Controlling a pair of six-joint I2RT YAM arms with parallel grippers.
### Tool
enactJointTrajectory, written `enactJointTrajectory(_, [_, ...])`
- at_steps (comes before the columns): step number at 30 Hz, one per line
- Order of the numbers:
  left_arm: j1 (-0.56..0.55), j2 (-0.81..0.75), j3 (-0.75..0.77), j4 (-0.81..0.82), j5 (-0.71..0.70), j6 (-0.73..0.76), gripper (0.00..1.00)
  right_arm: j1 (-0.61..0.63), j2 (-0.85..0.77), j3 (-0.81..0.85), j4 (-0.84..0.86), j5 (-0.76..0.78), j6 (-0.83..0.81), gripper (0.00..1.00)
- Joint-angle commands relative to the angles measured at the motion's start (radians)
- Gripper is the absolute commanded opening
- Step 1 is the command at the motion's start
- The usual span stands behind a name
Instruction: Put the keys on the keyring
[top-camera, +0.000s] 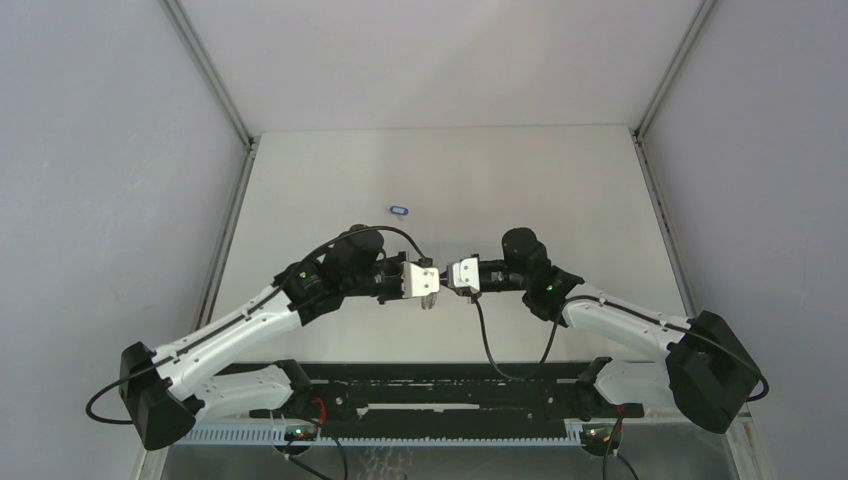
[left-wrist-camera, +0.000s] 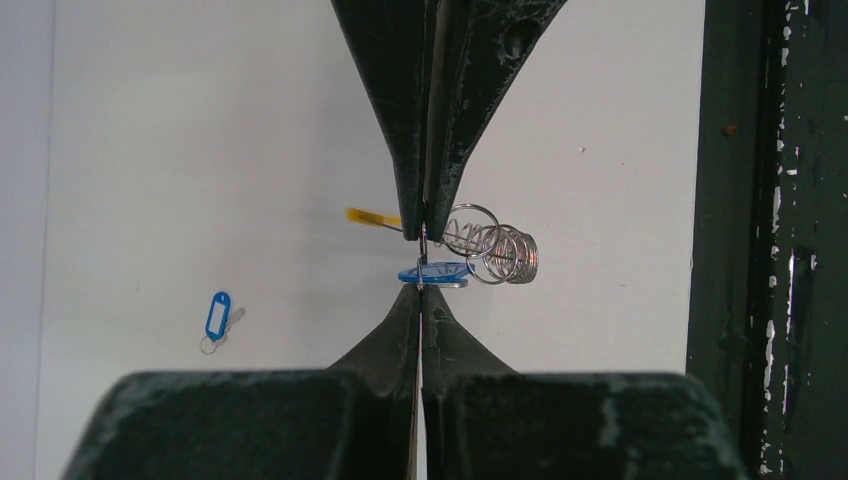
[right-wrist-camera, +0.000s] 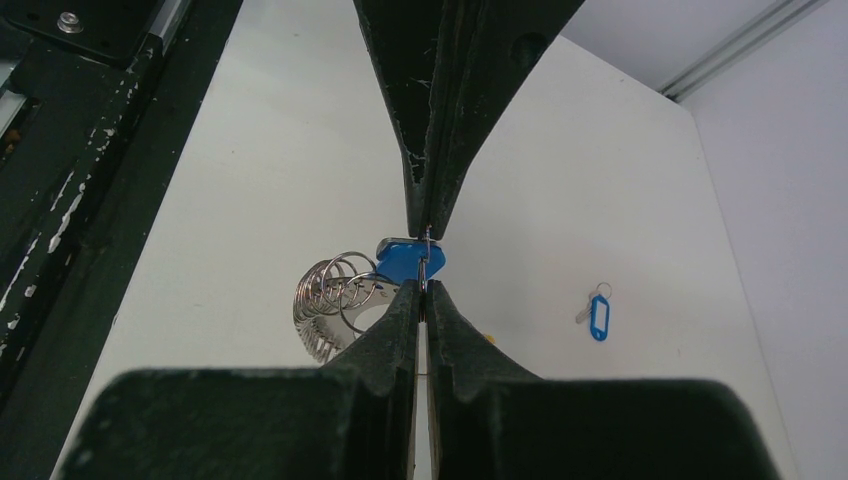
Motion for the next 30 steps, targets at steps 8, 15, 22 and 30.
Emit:
enactJointTrajectory(8, [-0.007, -0.025, -0.022, 0.034, -0.012, -0.001, 0.0, 0.004, -0.018, 0.041, 0.022, 0.035, 0.004, 0.0])
enactJointTrajectory(15, [-0.007, -0.019, -0.019, 0.034, 0.011, -0.001, 0.0, 0.005, -0.016, 0.041, 0.03, 0.03, 0.011, 0.0])
enactJointTrajectory(22, [-0.007, -0.011, -0.015, 0.035, 0.004, -0.004, 0.0, 0.007, -0.013, 0.04, 0.035, 0.014, 0.013, 0.0])
enactJointTrajectory(30, [-0.007, -0.003, -0.011, 0.034, 0.008, -0.009, 0.0, 0.008, -0.015, 0.042, 0.035, 0.008, 0.013, 0.0])
